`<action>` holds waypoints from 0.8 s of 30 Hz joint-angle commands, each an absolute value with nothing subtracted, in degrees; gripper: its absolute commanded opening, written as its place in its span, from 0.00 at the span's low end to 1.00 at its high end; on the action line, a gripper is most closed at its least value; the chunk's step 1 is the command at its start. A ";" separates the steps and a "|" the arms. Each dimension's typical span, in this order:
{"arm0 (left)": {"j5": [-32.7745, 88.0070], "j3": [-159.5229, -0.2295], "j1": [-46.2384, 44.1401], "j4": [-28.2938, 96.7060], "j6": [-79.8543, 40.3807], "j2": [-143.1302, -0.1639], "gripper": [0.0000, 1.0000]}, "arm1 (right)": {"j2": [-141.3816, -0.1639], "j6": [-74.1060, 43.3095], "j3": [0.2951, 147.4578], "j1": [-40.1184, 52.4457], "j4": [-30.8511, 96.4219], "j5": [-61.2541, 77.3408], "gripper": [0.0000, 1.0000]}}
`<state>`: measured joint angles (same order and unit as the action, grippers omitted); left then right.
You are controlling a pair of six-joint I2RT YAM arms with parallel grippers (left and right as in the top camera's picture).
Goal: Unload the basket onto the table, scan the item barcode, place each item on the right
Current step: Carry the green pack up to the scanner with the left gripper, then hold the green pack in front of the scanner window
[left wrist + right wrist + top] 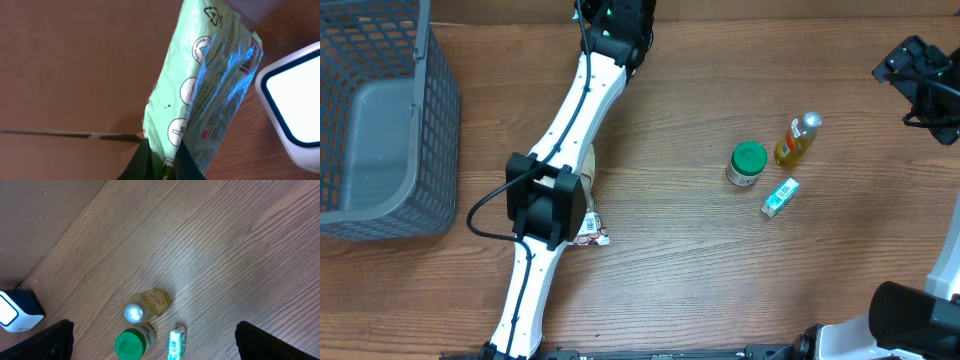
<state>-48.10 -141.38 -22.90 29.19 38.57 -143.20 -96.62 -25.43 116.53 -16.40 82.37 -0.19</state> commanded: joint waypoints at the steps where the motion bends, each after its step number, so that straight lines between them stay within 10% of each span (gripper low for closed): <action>1: -52.45 -142.65 -22.94 27.51 40.25 -145.01 0.04 | -96.60 -25.21 116.46 -16.51 82.24 0.08 1.00; 24: -51.20 -142.50 -23.68 23.68 39.57 -152.40 0.04 | -96.60 -25.21 116.46 -16.51 82.24 0.08 1.00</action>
<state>-50.81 -141.38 -22.94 23.18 40.25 -151.02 -96.62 -25.45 116.53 -16.40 82.37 -0.19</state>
